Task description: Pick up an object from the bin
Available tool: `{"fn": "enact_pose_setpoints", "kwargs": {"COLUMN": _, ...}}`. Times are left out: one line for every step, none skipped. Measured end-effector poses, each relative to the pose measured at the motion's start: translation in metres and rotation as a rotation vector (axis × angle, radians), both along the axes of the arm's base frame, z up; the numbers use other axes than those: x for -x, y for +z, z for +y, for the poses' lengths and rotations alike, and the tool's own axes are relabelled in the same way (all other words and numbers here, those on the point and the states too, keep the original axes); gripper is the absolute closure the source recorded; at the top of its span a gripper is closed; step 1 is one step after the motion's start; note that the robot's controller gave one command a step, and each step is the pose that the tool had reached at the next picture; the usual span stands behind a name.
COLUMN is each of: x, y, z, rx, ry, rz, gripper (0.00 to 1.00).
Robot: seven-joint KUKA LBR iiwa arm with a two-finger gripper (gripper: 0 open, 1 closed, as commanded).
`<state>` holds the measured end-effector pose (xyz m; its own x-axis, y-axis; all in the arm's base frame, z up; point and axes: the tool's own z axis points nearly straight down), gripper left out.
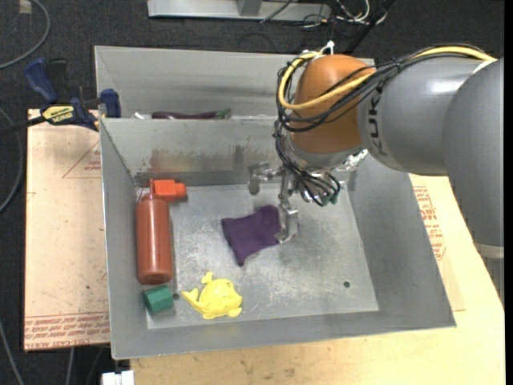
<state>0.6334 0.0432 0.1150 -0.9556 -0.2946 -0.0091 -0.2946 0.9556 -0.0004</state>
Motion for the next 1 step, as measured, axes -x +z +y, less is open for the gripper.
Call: {"fn": "enact_pose_setpoints", "kwargs": {"x": 0.0087, "y": -0.0302, "z": 0.0169, "rx": 0.002, "ry": 0.391, "rz": 0.001, "gripper": 1.00}}
